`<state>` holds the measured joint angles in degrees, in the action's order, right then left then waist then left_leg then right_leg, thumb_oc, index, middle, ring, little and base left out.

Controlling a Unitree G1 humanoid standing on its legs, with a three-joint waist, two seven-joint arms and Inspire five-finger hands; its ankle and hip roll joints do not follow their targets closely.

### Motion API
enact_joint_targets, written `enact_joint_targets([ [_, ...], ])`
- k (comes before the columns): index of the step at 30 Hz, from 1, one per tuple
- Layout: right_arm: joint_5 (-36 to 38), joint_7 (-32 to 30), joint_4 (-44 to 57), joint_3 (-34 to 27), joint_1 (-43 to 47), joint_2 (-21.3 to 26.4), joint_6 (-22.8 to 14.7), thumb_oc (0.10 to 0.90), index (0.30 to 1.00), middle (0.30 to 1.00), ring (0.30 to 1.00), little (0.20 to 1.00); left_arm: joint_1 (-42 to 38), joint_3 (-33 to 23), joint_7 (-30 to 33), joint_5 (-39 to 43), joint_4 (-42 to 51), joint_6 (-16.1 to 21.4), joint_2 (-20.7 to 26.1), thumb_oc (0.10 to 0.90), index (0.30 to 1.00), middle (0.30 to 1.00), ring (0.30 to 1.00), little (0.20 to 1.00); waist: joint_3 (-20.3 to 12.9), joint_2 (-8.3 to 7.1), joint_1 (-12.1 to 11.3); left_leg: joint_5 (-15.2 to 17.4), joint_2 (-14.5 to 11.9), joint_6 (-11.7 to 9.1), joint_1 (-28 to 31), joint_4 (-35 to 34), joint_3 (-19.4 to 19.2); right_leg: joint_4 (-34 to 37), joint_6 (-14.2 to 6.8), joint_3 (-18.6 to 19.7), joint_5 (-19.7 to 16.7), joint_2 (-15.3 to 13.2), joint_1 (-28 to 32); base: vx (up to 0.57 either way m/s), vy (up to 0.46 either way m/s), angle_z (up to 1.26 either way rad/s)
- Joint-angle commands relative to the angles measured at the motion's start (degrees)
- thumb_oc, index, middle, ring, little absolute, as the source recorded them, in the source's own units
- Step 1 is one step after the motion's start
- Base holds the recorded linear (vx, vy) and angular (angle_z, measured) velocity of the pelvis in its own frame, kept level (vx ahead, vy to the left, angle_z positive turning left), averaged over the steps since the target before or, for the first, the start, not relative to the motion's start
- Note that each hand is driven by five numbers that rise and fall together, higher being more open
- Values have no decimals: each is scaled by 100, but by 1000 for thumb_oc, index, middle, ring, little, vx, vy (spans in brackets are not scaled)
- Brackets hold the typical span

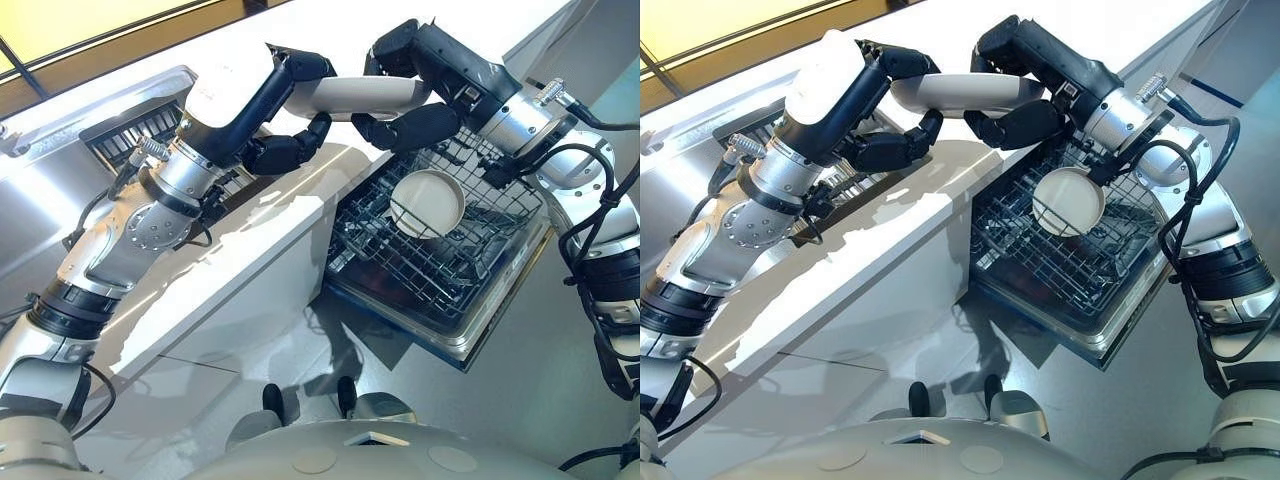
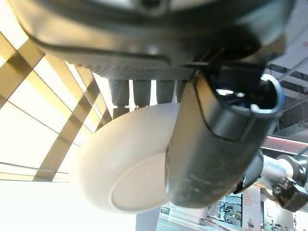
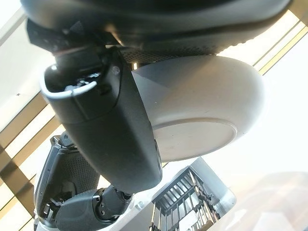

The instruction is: Pick up plates and place into dishwasher.

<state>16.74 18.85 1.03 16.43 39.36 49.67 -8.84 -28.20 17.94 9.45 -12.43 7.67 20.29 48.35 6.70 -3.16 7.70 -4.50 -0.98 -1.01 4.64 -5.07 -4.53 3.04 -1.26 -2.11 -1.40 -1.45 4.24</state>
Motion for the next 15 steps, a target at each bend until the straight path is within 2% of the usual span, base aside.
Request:
enact_joint_targets([
  [1, 53, -1342, -275, -587, 505, -100, -336, 100, 300, 300, 300, 200, -390, -229, -7, 2205, 36, -587, -572, 800, 900, 900, 900, 900, -605, 114, -150, 384, 116, 15, -103, 36, -34, -817, -635, -217, 402, 29, -339, 0, 0, 0],
  [3, 40, -1695, -297, -668, 512, -81, -358, 100, 300, 300, 300, 200, -177, -322, -12, 2588, -61, -803, -794, 800, 900, 900, 900, 900, -588, 120, -172, 374, 118, -4, -93, 38, -19, -781, -628, -227, 382, 37, -322, -7, -9, -2],
  [6, 191, -2017, -481, -869, 560, 73, -378, 100, 300, 300, 300, 200, -95, -579, 68, 2598, -220, -857, -749, 800, 900, 900, 900, 900, -597, 143, -213, 378, 126, -27, -75, 37, 11, -715, -611, -246, 375, 41, -271, 10, -17, -2],
  [8, 215, -2329, -696, -1229, 417, 342, -377, 100, 300, 300, 300, 200, -187, -944, 90, 2550, -412, -1149, -332, 800, 900, 900, 900, 900, -620, 195, -248, 384, 139, -49, -79, 30, 64, -643, -604, -258, 365, 43, -243, 22, -36, -1],
  [9, 211, -2346, -701, -1257, 396, 358, -377, 100, 300, 300, 300, 200, -204, -960, 81, 2574, -427, -1168, -293, 800, 900, 900, 900, 900, -617, 193, -248, 384, 140, -50, -81, 31, 70, -636, -603, -261, 362, 43, -241, 0, 0, 0],
  [11, 74, -2644, -812, -1597, 60, 582, -270, 100, 300, 300, 300, 200, -325, -1277, -87, 2949, -840, -1489, 204, 800, 900, 900, 900, 900, -630, 267, -232, 376, 158, -54, -96, 24, 118, -590, -596, -265, 351, 39, -241, -6, -8, 2],
  [15, -4, -3113, -1212, -2012, -324, 750, -144, 100, 300, 300, 300, 200, -430, -1555, -326, 3513, -1579, -1594, 594, 800, 900, 900, 900, 900, -671, 346, -214, 369, 167, -68, -109, 15, 154, -531, -589, -304, 353, 36, -217, -1, -5, 4],
])
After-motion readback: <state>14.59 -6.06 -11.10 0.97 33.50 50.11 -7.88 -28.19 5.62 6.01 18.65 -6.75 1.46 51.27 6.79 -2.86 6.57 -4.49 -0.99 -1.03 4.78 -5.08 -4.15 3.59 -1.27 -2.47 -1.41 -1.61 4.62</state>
